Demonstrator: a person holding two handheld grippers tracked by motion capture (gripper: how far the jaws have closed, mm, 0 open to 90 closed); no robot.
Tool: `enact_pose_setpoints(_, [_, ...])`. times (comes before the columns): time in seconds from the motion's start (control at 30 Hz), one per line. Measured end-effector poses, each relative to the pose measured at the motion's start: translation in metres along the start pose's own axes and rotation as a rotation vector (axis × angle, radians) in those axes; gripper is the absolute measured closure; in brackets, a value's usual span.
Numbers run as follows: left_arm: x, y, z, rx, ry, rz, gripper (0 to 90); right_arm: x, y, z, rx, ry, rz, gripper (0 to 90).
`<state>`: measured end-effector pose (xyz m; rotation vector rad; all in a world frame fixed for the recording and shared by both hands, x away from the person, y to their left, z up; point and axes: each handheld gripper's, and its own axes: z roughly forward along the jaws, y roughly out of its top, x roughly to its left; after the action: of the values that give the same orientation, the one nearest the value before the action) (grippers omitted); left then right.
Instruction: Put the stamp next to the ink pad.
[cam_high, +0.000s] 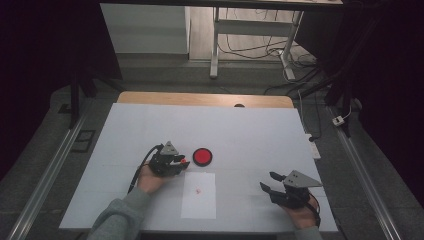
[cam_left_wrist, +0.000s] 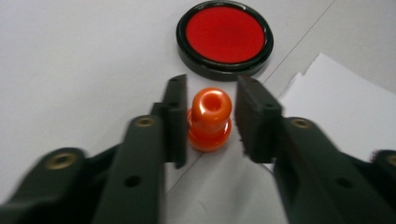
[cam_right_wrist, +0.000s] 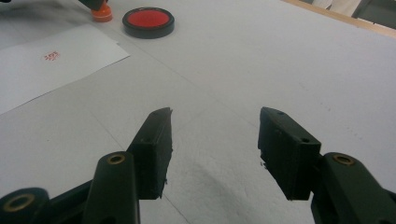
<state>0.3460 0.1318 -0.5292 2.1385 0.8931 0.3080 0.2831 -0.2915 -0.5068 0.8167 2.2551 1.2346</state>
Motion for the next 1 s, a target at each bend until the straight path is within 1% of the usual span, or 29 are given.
enact_pose_setpoints(0.03, [0.000, 0.001, -0.002, -0.015, 0.005, -0.005, 53.8, 0.000, 0.000, 0.000, -0.001, 0.000, 0.000, 44.0])
enact_pose_setpoints(0.07, [0.000, 0.001, -0.004, -0.033, 0.002, -0.012, 50.4, 0.000, 0.000, 0.000, -0.003, 0.000, 0.000, 44.0])
enact_pose_setpoints(0.17, [0.000, 0.003, -0.011, -0.078, 0.011, -0.032, 44.1, -0.001, 0.000, -0.001, -0.005, -0.003, 0.004, 44.0])
enact_pose_setpoints(0.23, [0.000, 0.003, -0.015, -0.093, 0.009, -0.047, 40.3, -0.001, 0.000, 0.000, -0.008, 0.004, 0.006, 44.0])
enact_pose_setpoints(0.37, [0.000, 0.002, -0.025, -0.098, 0.001, -0.067, 36.0, -0.003, 0.000, 0.001, -0.014, 0.012, 0.013, 43.9])
enact_pose_setpoints(0.5, [-0.002, 0.000, -0.036, -0.102, -0.016, -0.076, 34.0, -0.007, 0.000, 0.003, -0.015, 0.019, 0.014, 44.0])
enact_pose_setpoints(0.57, [-0.005, -0.002, -0.041, -0.097, -0.020, -0.071, 33.3, -0.008, -0.001, 0.004, -0.018, 0.021, 0.020, 43.9])
enact_pose_setpoints(0.73, [-0.011, -0.007, -0.051, -0.097, -0.024, -0.068, 32.8, -0.010, -0.001, 0.006, -0.012, 0.020, 0.013, 43.9])
enact_pose_setpoints(0.8, [-0.015, -0.009, -0.055, -0.095, -0.023, -0.060, 32.5, -0.010, 0.000, 0.006, -0.011, 0.023, 0.006, 43.9])
enact_pose_setpoints(0.83, [-0.016, -0.011, -0.057, -0.093, -0.022, -0.056, 32.2, -0.009, -0.001, 0.006, -0.024, 0.034, 0.010, 43.9])
enact_pose_setpoints(0.9, [-0.019, -0.016, -0.061, -0.089, -0.019, -0.051, 31.9, -0.009, 0.000, 0.005, -0.015, 0.026, 0.002, 43.9])
enact_pose_setpoints(0.93, [-0.019, -0.016, -0.061, -0.089, -0.019, -0.051, 31.9, -0.009, 0.000, 0.005, -0.015, 0.027, 0.000, 43.9])
enact_pose_setpoints(1.0, [-0.022, -0.025, -0.068, -0.084, -0.009, -0.049, 31.7, -0.009, 0.000, 0.005, -0.014, 0.029, -0.002, 43.9])
